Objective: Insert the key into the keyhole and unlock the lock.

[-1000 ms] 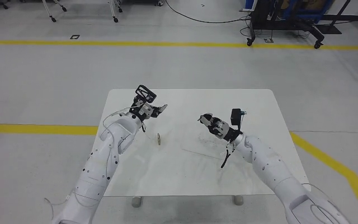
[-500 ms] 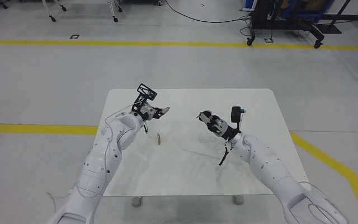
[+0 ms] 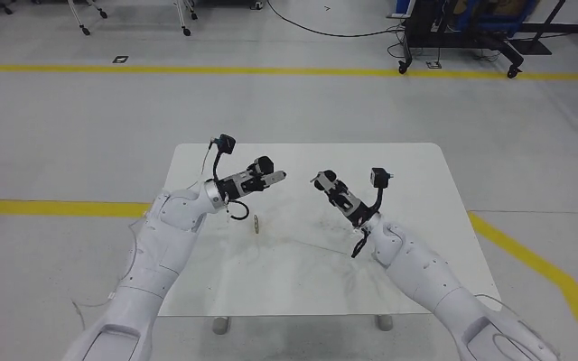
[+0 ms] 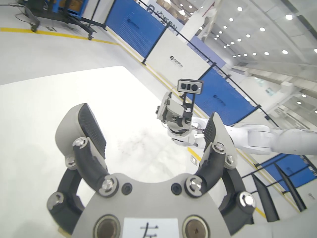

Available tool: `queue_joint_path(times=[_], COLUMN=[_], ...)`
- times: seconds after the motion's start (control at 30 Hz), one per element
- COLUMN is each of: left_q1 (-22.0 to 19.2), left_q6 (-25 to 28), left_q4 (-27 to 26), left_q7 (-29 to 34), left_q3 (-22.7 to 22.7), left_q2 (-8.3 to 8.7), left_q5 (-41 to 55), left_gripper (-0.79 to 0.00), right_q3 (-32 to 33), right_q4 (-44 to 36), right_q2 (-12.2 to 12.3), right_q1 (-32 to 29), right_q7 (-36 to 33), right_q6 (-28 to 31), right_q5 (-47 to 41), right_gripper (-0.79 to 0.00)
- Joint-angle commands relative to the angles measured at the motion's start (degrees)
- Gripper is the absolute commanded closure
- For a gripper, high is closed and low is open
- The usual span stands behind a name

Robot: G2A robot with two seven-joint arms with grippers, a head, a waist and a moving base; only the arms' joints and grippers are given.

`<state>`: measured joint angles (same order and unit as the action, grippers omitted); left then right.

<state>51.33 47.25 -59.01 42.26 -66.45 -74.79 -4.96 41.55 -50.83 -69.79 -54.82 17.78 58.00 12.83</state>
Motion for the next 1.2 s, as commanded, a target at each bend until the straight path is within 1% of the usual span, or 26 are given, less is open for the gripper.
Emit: queue_joint_path(times=[0.0,0.07,0.1,0.17,0.2,0.23,0.33,0.5,0.6,0.77,0.87,0.97,1.07,1.1,1.17], left_q1=[-0.96,-1.53,-1.8,-2.47,-2.91,-3.3,-4.04,-4.85,-5.01,-5.54,-5.79,-6.1,-6.43,-6.5,-6.72], left_q6=[0.41,0.87,1.11,1.38,1.52,1.6,1.88,1.58,1.51,1.57,1.53,1.5,1.3,1.27,1.18], left_q4=[1.04,1.89,2.23,3.1,3.51,3.91,4.58,5.33,5.6,6.11,6.4,6.68,6.94,6.99,7.16], left_q7=[2.71,4.06,5.09,6.91,7.83,8.28,8.8,7.11,6.91,7.67,7.91,8.32,8.66,8.8,8.85], left_q3=[0.84,1.6,2.11,2.87,3.27,3.59,4.68,5.96,6.7,8.05,8.71,9.33,10.0,10.25,10.57], left_q2=[0.01,-0.07,-0.12,-0.17,-0.16,-0.15,-0.23,-0.32,-0.39,-0.51,-0.56,-0.61,-0.66,-0.68,-0.69], left_q5=[1.6,3.49,4.6,6.5,6.42,6.19,5.68,2.67,2.81,3.42,3.87,4.42,4.55,4.6,4.58], left_gripper=[-0.785,-0.785,-0.693,-0.594,-0.416,-0.357,-0.323,-0.332,-0.317,-0.289,-0.292,-0.265,-0.209,-0.157,-0.089], right_q3=[-0.3,-0.47,-0.54,-0.59,-0.68,-0.74,-0.91,-1.06,-0.93,-0.81,-0.73,-0.57,-0.4,-0.34,-0.24], right_q4=[0.1,0.15,0.2,0.16,-0.06,-0.24,-0.57,-0.72,-0.55,0.54,1.21,1.42,1.4,1.4,1.37], right_q2=[0.06,0.06,0.04,-0.02,-0.06,-0.12,-0.36,-0.92,-1.2,-1.73,-2.05,-2.29,-2.45,-2.48,-2.54], right_q1=[0.31,0.57,0.67,0.86,0.92,0.98,1.3,1.8,1.97,2.07,2.13,2.08,1.98,1.93,1.85], right_q7=[-2.9,-4.96,-5.88,-7.48,-8.32,-9.09,-11.28,-13.76,-14.6,-15.01,-14.65,-14.1,-13.77,-13.68,-13.54], right_q6=[0.0,0.0,0.0,0.0,0.0,0.0,0.0,0.0,0.0,0.0,0.0,0.0,0.0,0.0,0.0], right_q5=[-2.77,-4.54,-5.29,-6.53,-7.04,-7.6,-8.72,-9.79,-9.74,-8.73,-7.91,-7.22,-6.66,-6.5,-6.24], right_gripper=[0.0,0.0,0.0,0.0,0.0,0.0,0.0,0.0,0.0,0.0,0.0,0.0,0.0,0.0,0.0])
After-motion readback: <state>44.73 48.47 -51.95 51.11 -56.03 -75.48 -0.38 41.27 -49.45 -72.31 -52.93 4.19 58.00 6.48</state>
